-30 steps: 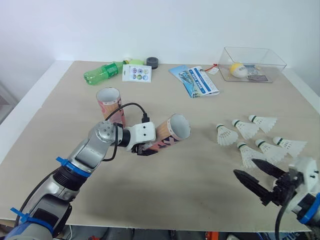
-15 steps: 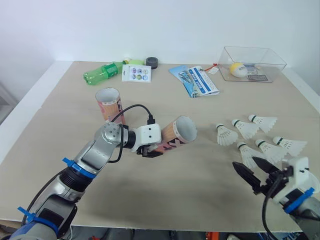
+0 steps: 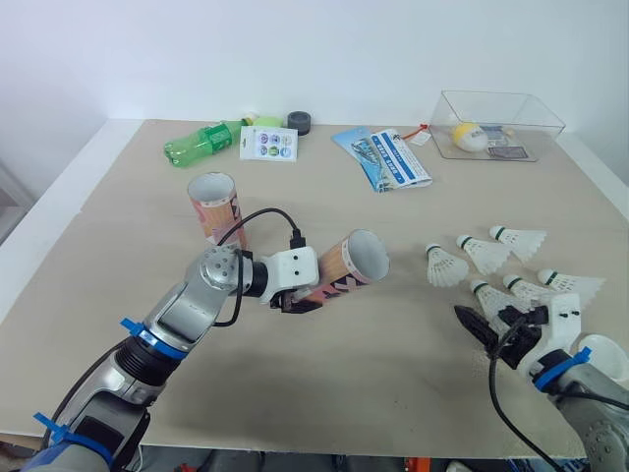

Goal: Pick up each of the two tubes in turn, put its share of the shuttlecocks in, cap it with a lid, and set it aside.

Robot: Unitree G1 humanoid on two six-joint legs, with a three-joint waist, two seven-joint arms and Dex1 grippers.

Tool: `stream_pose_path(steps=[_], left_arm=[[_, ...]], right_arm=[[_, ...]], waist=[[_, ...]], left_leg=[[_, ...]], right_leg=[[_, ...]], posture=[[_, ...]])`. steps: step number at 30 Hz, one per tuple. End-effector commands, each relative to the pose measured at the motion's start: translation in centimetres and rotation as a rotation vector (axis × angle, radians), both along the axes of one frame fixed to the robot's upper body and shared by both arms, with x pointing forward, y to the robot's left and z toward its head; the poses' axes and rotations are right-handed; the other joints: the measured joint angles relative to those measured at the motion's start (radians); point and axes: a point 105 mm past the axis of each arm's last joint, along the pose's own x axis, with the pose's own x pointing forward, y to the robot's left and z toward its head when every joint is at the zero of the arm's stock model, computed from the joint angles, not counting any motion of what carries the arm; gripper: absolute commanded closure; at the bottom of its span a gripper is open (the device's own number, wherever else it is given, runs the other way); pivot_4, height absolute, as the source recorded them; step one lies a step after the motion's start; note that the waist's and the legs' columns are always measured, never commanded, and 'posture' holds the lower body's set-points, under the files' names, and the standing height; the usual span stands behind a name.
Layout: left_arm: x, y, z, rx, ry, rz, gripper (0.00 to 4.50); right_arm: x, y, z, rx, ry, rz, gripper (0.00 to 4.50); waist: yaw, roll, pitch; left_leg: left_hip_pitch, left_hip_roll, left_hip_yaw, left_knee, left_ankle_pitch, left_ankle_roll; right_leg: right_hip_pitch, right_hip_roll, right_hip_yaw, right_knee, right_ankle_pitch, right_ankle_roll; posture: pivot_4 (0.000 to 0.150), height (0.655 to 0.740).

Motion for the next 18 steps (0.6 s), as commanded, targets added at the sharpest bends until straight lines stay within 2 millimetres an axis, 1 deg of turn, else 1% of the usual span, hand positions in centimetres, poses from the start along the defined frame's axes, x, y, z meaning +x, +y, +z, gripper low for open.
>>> stream_pose_path(steps=[1,3,4,5,10,13,16,18], left_arm=[[-0.5,-0.6,-0.1,0.000,-0.004,-0.030,1.53],[-0.4,-0.7,0.0,0.000,-0.006,-0.030,1.53],[-0.4,-0.7,0.0,0.000,-0.007,-0.031,1.53],[-0.3,-0.7,0.0,-0.001,-0.008,-0.032,1.53],[-0.2,-0.8,0.0,-0.003,-0.008,-0.032,1.53],[0.1,-0.7,-0.1,0.000,-0.004,-0.032,1.53],[0.4,-0.5,-0.2,0.004,-0.001,-0.031,1.53],[0.6,-0.5,-0.3,0.009,0.003,-0.036,1.53]], right_arm=[[0.1,-0.4,1.2,-0.026,-0.036,-0.010,2.77],[0.1,-0.5,1.2,-0.045,-0.031,-0.005,3.92],[0.0,-0.6,1.2,-0.048,-0.032,-0.008,4.26],[0.0,-0.6,1.2,-0.050,-0.031,-0.009,4.41],[-0.3,-0.7,1.3,-0.085,-0.022,0.004,4.41],[-0.9,-0.7,1.8,-0.142,-0.018,0.028,4.41],[-1.7,-0.5,3.1,-0.235,-0.030,0.078,4.41],[-2.1,0.0,4.9,-0.309,-0.069,0.131,4.41]], waist=[[0.000,0.000,0.000],[0.000,0.000,0.000],[0.000,0.000,0.000],[0.000,0.000,0.000],[0.000,0.000,0.000],[0.001,0.000,0.000],[0.001,0.001,0.000],[-0.001,0.001,-0.001]], left_leg=[[0.000,0.000,0.000,0.000,0.000,0.000],[0.000,0.000,0.000,0.000,0.000,0.000],[0.000,0.000,0.000,0.000,0.000,0.000],[0.000,0.000,0.000,0.000,0.000,0.000],[0.000,0.000,0.000,0.000,0.000,0.000],[0.000,0.000,0.000,0.000,0.000,0.000],[0.000,-0.001,0.000,0.001,0.000,0.000],[0.000,-0.001,0.000,0.001,0.000,0.000]], right_leg=[[0.000,0.000,0.000,0.000,0.000,0.000],[0.000,0.000,0.000,0.000,0.000,0.000],[0.000,0.000,0.000,0.000,0.000,0.000],[0.000,0.000,0.000,0.000,0.000,0.000],[0.000,0.000,0.000,0.000,0.000,0.000],[0.000,0.000,0.000,0.000,0.000,0.000],[0.000,0.000,0.000,0.000,0.000,0.000],[0.000,0.000,0.000,0.000,0.000,0.001]], posture=[[0.150,0.7400],[0.150,0.7400],[0.150,0.7400],[0.150,0.7400],[0.150,0.7400],[0.150,0.7400],[0.150,0.7400],[0.150,0.7400]])
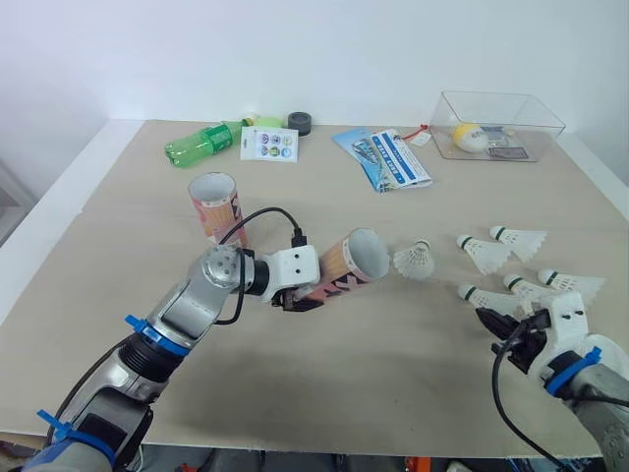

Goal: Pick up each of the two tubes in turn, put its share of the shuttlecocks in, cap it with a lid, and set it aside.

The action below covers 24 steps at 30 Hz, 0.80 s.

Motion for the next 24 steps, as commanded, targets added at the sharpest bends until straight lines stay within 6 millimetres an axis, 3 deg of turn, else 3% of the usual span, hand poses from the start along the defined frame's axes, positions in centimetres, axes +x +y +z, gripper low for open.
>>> stream_pose_path(steps=[1,7,9,11,17,24], left_arm=[[0.1,-0.3,-0.3,0.014,0.007,-0.030,1.53],[0.1,-0.5,-0.9,0.000,0.068,-0.066,1.53],[0.2,-0.4,-1.1,-0.002,0.081,-0.070,1.53],[0.2,-0.3,-1.1,0.005,0.082,-0.077,1.53],[0.3,-0.6,-0.4,0.001,0.069,-0.093,1.53],[-0.2,-1.1,0.1,-0.011,0.072,-0.098,1.53]], right_arm=[[-0.3,1.0,5.0,-0.161,-0.131,0.120,4.41],[0.2,5.0,12.5,-0.415,-0.370,0.417,4.41],[0.2,6.6,13.6,-0.471,-0.422,0.528,4.41],[-0.2,8.6,14.2,-0.531,-0.461,0.691,4.41],[0.2,11.9,15.1,-0.693,-0.508,0.964,4.41],[2.3,12.3,14.8,-0.898,-0.494,1.100,4.41]], waist=[[-0.001,0.000,0.000],[-0.002,0.000,0.000],[-0.002,0.000,0.000],[-0.002,-0.002,0.001],[-0.002,-0.002,0.001],[-0.002,-0.002,0.001]], left_leg=[[0.000,0.000,0.000,0.000,0.000,0.000],[0.001,0.000,0.000,0.004,0.001,0.001],[0.001,0.000,0.001,0.004,0.001,0.001],[0.001,0.000,0.001,0.004,0.001,0.001],[-0.001,-0.001,0.001,0.003,0.000,0.001],[-0.001,-0.001,0.001,0.004,0.000,0.001]], right_leg=[[0.000,0.000,0.000,0.000,0.000,0.000],[0.001,0.000,0.000,0.000,0.003,0.001],[0.001,0.000,0.001,0.000,0.003,0.001],[0.002,0.000,0.001,0.000,0.003,0.001],[0.001,-0.001,0.001,0.000,0.001,0.002],[0.001,-0.001,0.000,-0.001,0.001,0.002]], posture=[[0.150,0.7400],[0.150,0.7400],[0.150,0.7400],[0.150,0.7400],[0.150,0.7400],[0.150,0.7400]])
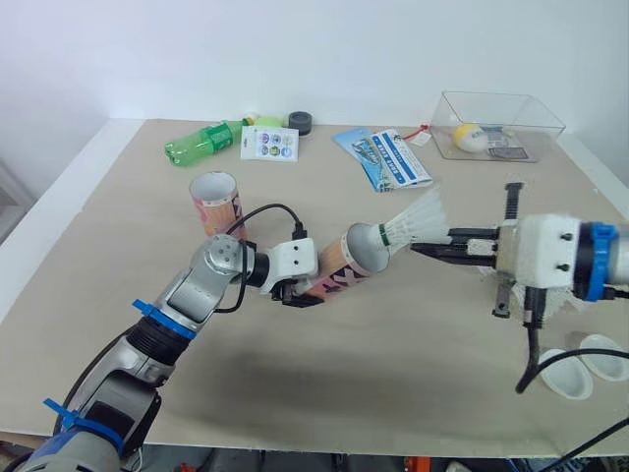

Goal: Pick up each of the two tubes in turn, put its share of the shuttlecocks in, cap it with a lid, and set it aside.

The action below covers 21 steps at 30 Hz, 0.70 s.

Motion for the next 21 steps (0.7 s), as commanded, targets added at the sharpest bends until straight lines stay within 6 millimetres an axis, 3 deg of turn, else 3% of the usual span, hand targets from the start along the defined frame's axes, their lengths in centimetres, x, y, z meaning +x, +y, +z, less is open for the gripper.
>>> stream_pose_path(steps=[1,6,10,11,16,18,21], left_arm=[[-1.0,-0.9,0.0,-0.009,0.015,-0.034,1.53],[-1.0,-1.0,0.0,-0.016,0.015,-0.011,1.53],[-1.1,-0.9,-0.1,-0.022,0.020,0.007,1.53],[-1.1,-0.8,-0.1,-0.021,0.022,0.012,1.53],[-1.0,-0.3,-0.2,-0.020,0.023,0.044,1.53],[-0.9,-0.1,-0.2,-0.022,0.026,0.057,1.53],[-1.0,0.5,-0.5,-0.015,0.030,0.072,1.53]], right_arm=[[0.7,-0.2,0.0,-0.134,-0.056,0.053,4.41],[1.7,0.3,-0.7,-0.198,-0.070,0.115,4.41],[1.9,1.4,-1.0,-0.228,-0.079,0.182,3.12],[1.9,1.6,-0.9,-0.235,-0.097,0.199,2.49],[1.8,2.3,0.5,-0.158,-0.089,0.221,0.19],[1.7,2.5,1.6,-0.030,-0.045,0.200,0.09],[4.3,-0.1,3.4,0.316,0.114,-0.054,0.09]], waist=[[0.000,0.000,0.000],[0.000,0.000,0.000],[0.000,0.000,0.000],[0.000,0.001,0.000],[0.000,0.001,0.000],[0.000,0.001,0.000],[0.000,0.001,0.000]], left_leg=[[0.000,0.000,0.000,0.000,0.000,0.000],[0.000,0.000,0.000,-0.001,0.000,0.000],[0.000,0.000,-0.001,-0.001,0.000,0.000],[0.000,0.000,-0.001,-0.001,0.000,0.000],[0.000,0.000,-0.001,-0.001,0.000,0.000],[0.000,0.001,-0.001,-0.001,0.000,0.000],[0.000,0.001,-0.001,-0.001,0.000,0.000]], right_leg=[[0.000,0.000,0.000,0.000,0.000,0.000],[-0.001,0.000,0.000,0.000,0.001,0.003],[-0.001,0.000,0.000,0.000,0.002,0.003],[-0.001,0.000,0.000,0.000,0.002,0.003],[-0.001,0.000,0.000,0.000,0.002,0.003],[-0.001,0.001,-0.001,0.000,0.002,0.003],[-0.001,0.001,-0.001,0.001,0.002,0.002]], posture=[[0.150,0.7400],[0.150,0.7400],[0.150,0.7400],[0.150,0.7400],[0.150,0.7400],[0.150,0.7400],[0.150,0.7400]])
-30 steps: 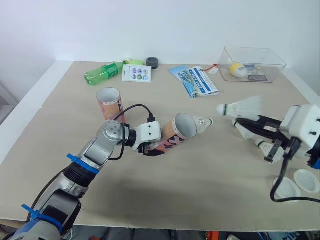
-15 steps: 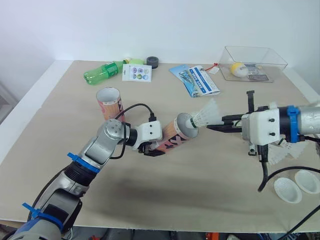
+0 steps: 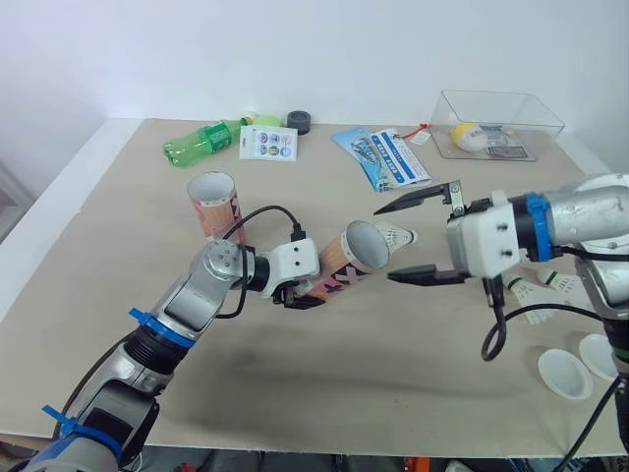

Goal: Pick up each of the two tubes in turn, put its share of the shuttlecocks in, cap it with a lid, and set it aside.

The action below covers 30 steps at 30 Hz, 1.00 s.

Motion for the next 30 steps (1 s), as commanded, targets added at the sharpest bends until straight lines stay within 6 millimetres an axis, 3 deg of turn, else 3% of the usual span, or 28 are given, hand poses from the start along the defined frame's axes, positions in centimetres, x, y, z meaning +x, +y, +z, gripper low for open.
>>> stream_pose_path(steps=[1,4,9,19,23,30], left_arm=[[-0.6,0.5,-0.4,0.008,0.016,0.001,1.53],[-0.8,0.7,-0.5,0.008,0.017,0.003,1.53],[-1.2,1.6,-0.8,0.019,0.024,0.016,1.53],[-1.5,2.0,-1.3,0.030,0.029,0.031,1.53],[-1.4,1.8,-1.3,0.026,0.026,0.031,1.53],[-1.3,1.6,-1.3,0.023,0.024,0.027,1.53]], right_arm=[[3.1,-3.8,2.0,0.296,0.116,-0.341,0.09],[5.5,-5.2,0.0,0.364,0.118,-0.571,0.09],[7.0,-3.2,-4.4,0.466,0.136,-0.784,0.09],[8.5,-1.2,-7.2,0.578,0.160,-0.930,0.09],[9.2,-1.2,-8.5,0.587,0.165,-0.990,0.09],[10.0,-1.4,-9.3,0.554,0.130,-1.026,0.09]], waist=[[0.000,0.000,0.000],[0.000,-0.001,0.000],[-0.016,0.001,-0.001],[-0.023,0.001,-0.001],[-0.024,0.001,-0.001],[-0.024,0.001,-0.001]], left_leg=[[0.000,0.000,0.000,0.000,0.000,0.000],[0.000,0.000,0.000,0.000,0.000,0.000],[0.001,0.003,0.001,-0.001,0.000,0.000],[0.001,0.005,0.000,-0.002,0.000,0.000],[0.001,0.006,0.000,-0.002,0.000,0.000],[0.002,0.006,0.001,-0.002,0.001,0.001]], right_leg=[[0.000,0.000,0.000,0.000,0.001,-0.001],[0.000,0.000,0.000,0.000,0.001,-0.007],[-0.003,0.003,0.000,0.002,0.001,-0.003],[-0.003,0.006,0.000,0.002,0.001,-0.004],[-0.003,0.007,0.000,0.003,0.002,-0.005],[-0.003,0.007,0.000,0.003,0.003,-0.005]], posture=[[0.150,0.7400],[0.150,0.7400],[0.150,0.7400],[0.150,0.7400],[0.150,0.7400],[0.150,0.7400]])
